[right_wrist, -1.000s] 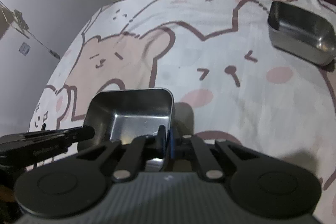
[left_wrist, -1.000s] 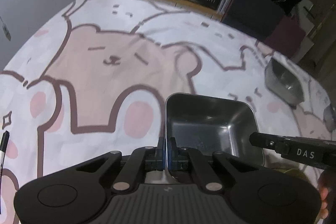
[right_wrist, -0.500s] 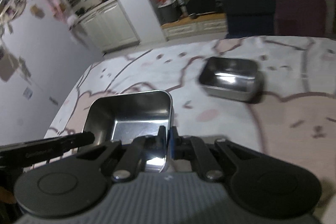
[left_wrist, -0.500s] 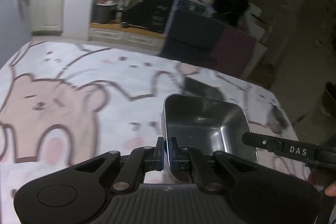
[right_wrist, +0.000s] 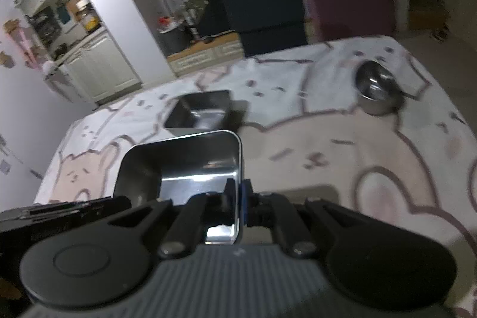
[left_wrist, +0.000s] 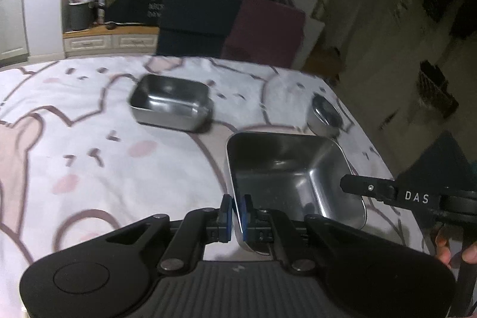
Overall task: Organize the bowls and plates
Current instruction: 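Lift the dark metal tray with both grippers and carry it toward the stacked bowls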
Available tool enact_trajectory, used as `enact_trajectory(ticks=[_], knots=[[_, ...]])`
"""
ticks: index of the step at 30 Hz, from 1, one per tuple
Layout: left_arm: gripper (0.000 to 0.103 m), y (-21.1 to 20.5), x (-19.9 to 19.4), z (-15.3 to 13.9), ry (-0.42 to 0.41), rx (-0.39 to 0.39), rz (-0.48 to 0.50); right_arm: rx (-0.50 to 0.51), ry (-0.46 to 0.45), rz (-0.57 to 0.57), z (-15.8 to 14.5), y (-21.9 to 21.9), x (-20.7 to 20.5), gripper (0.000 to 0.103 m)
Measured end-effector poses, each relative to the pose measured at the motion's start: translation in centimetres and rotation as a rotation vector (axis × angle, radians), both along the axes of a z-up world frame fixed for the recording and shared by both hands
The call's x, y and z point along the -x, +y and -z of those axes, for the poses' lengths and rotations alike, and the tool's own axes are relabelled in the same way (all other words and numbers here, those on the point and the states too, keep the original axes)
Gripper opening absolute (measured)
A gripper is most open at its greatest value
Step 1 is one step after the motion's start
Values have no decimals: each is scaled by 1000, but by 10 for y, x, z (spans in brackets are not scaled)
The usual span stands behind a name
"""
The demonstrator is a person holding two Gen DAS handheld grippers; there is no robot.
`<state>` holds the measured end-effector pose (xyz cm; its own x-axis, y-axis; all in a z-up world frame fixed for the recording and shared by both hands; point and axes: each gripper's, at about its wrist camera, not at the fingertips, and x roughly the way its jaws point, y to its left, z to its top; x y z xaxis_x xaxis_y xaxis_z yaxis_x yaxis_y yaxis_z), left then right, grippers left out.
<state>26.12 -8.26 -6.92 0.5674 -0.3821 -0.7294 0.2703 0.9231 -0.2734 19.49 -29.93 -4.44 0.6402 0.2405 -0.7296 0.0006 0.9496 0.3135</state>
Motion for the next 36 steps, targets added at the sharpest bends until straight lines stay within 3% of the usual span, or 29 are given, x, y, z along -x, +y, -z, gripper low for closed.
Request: enact_trajectory(ticks=[8, 16, 36], knots=[[6, -49, 1, 30, 86, -49, 41, 53, 73, 71, 21, -40, 15, 6], [6, -66, -5, 60, 172, -86, 38, 137, 179, 73, 52, -49, 12, 6], [13, -73, -18, 79, 216, -114, 38, 168, 257, 38, 77, -46, -11, 6]])
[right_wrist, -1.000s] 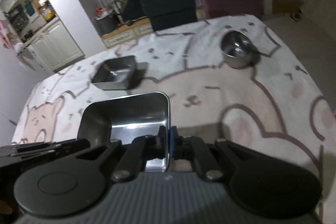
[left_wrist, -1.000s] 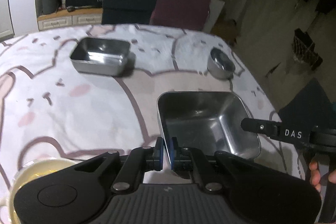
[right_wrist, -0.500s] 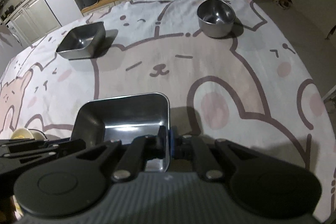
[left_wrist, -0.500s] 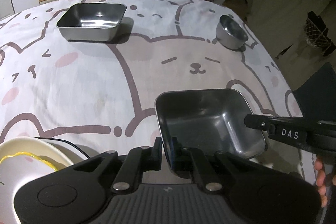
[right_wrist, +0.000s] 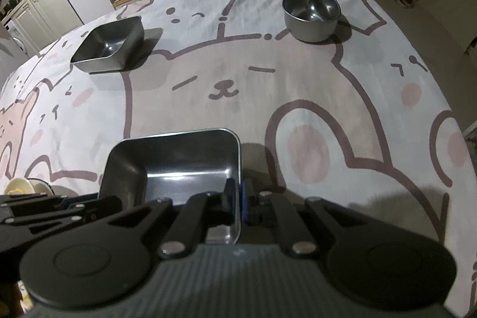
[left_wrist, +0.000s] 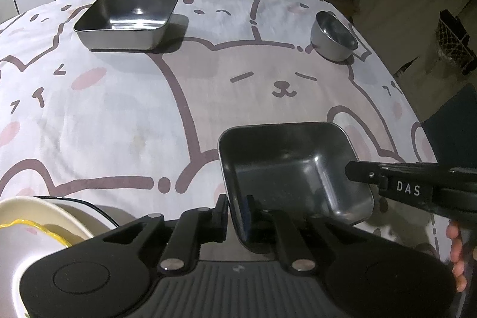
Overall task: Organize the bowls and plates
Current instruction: 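Lift the dark metal tray with both grippers and carry it toward the stacked bowls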
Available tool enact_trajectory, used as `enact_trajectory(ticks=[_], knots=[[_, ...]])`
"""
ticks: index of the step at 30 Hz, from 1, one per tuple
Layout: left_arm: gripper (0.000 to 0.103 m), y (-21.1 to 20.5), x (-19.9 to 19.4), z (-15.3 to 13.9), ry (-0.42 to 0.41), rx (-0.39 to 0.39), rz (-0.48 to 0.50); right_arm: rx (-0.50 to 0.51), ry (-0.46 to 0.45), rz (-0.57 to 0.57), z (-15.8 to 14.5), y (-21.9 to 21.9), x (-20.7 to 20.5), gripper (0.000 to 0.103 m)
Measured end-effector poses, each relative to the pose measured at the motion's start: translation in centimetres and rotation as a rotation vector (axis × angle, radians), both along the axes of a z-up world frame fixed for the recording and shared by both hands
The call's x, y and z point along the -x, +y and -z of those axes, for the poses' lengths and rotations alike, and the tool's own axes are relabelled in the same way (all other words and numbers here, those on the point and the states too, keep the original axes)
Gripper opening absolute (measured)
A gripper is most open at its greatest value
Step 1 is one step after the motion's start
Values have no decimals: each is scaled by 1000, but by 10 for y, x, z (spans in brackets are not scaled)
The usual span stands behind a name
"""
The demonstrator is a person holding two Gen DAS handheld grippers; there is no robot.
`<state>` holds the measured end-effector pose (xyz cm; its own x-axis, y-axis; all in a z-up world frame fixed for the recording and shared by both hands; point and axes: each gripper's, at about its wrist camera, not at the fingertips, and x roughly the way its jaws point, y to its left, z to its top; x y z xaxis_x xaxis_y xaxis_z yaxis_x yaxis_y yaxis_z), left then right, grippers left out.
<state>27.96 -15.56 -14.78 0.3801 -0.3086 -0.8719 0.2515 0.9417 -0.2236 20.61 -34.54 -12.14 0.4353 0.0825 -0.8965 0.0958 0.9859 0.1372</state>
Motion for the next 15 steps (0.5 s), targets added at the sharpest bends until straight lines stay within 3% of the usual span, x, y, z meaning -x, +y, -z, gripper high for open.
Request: enact_trajectory(ticks=[10, 15], knots=[[16, -3, 0, 4, 10, -10, 22, -10, 19, -7, 3, -2, 0, 6], [19, -3, 0, 4, 13, -10, 31, -37, 25, 2, 4, -5, 1, 12]])
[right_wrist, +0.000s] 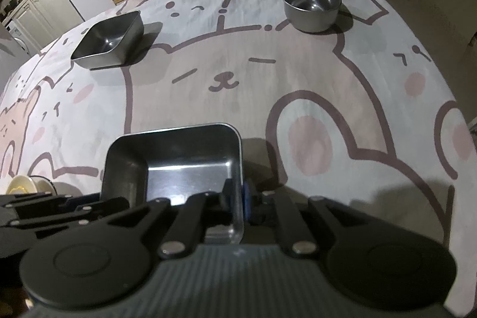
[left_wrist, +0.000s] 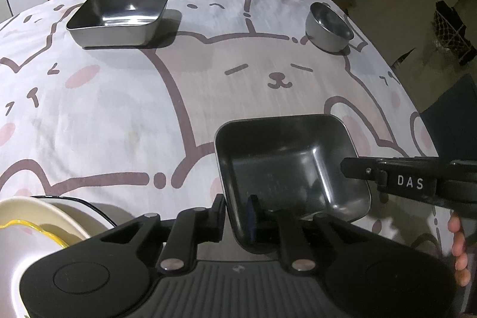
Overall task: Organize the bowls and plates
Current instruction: 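Lift the dark metal tray with both grippers and carry it toward the stacked bowls, then lower the dark tray onto the cloth and open both grippers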
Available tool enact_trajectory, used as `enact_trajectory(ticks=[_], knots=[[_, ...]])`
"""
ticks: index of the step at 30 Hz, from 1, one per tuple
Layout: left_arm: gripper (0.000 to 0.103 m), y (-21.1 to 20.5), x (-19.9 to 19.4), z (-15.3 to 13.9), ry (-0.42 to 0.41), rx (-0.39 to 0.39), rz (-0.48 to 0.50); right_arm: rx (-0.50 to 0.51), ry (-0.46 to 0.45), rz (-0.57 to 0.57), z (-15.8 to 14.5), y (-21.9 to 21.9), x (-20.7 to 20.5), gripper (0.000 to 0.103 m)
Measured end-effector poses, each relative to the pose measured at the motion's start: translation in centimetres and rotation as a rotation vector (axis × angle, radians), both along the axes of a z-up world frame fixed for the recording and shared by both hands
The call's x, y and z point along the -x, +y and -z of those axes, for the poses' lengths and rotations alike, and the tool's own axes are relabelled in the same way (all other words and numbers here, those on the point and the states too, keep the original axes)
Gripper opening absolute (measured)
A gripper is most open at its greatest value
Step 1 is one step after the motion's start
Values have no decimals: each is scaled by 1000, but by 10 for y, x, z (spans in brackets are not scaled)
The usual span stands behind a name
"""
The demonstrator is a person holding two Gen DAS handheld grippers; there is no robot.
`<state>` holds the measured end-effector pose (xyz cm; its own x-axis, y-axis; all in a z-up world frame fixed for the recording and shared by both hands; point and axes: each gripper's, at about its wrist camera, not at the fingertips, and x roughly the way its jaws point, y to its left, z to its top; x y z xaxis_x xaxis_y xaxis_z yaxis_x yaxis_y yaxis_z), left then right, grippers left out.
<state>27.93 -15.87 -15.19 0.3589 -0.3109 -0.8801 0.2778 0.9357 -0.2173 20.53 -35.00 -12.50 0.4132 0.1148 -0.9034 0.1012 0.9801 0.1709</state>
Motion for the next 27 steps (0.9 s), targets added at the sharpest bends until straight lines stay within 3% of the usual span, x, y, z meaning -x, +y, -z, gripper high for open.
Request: enact_trajectory(ticks=[8, 12, 17, 22, 27], knots=[[23, 0, 2, -2, -2, -6, 3, -11, 10, -1, 2, 0, 3, 18], [41, 0, 4, -5, -14, -6, 4, 5, -2, 1, -1, 0, 7, 35], [43, 2, 5, -10, -27, -7, -3, 23, -16, -4, -4, -2, 14, 49], [54, 2, 10, -15, -41, -3, 0, 45, -35, 1, -12, -5, 27, 69], [75, 2, 20, -21, -62, -6, 15, 75, -49, -8, -17, -5, 39, 84]])
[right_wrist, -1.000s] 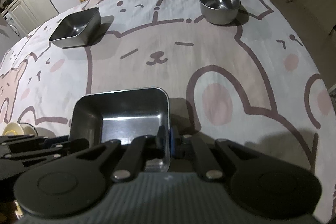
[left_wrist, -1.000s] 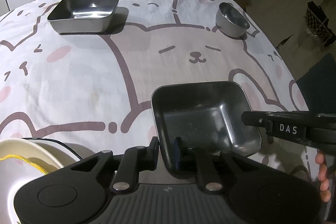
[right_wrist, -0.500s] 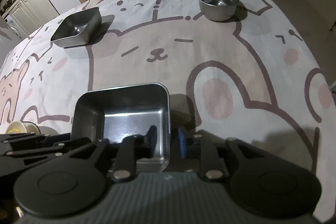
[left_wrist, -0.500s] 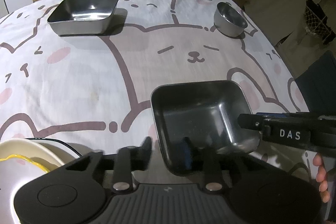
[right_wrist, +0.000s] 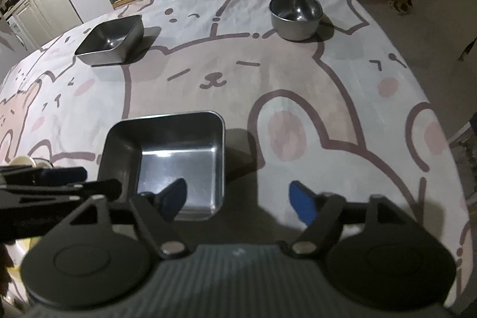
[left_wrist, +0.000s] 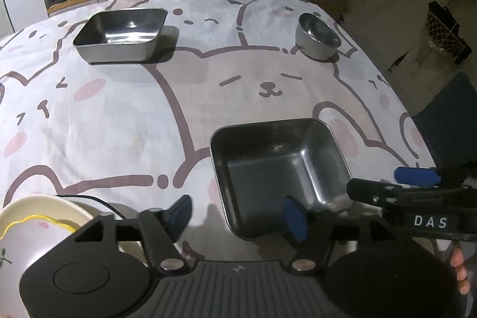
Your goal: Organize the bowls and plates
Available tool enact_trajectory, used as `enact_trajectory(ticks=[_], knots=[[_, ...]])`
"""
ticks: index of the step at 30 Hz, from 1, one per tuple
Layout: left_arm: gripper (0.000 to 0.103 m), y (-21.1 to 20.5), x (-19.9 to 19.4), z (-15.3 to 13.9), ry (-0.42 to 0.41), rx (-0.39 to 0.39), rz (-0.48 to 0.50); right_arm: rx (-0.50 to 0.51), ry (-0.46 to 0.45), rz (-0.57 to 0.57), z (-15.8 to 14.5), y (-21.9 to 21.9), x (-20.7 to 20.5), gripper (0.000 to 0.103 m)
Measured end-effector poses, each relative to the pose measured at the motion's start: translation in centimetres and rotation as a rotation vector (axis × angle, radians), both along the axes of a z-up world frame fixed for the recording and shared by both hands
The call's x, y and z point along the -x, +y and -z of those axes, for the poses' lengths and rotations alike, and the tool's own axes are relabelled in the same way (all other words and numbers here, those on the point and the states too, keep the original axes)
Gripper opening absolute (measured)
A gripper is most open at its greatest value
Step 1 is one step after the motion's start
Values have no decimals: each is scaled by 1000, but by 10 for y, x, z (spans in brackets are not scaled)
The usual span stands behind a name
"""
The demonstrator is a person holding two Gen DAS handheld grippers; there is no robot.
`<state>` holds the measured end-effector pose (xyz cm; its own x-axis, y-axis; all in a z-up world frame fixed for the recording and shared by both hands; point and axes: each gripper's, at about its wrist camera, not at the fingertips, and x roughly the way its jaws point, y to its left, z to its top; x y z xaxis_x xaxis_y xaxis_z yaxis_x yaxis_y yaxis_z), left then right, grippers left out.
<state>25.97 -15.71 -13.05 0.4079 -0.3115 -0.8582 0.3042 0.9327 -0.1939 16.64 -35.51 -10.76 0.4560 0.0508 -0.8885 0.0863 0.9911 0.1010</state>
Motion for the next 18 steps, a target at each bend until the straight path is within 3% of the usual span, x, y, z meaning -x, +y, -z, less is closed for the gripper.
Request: enact_trajectory(ticks=[9, 18], knots=[[99, 4, 25, -24, -90, -18, 40, 37, -95, 62, -24, -9, 27, 103], [103, 36, 43, -74, -273, 30, 33, 26, -259, 66, -65, -2, 44, 103]])
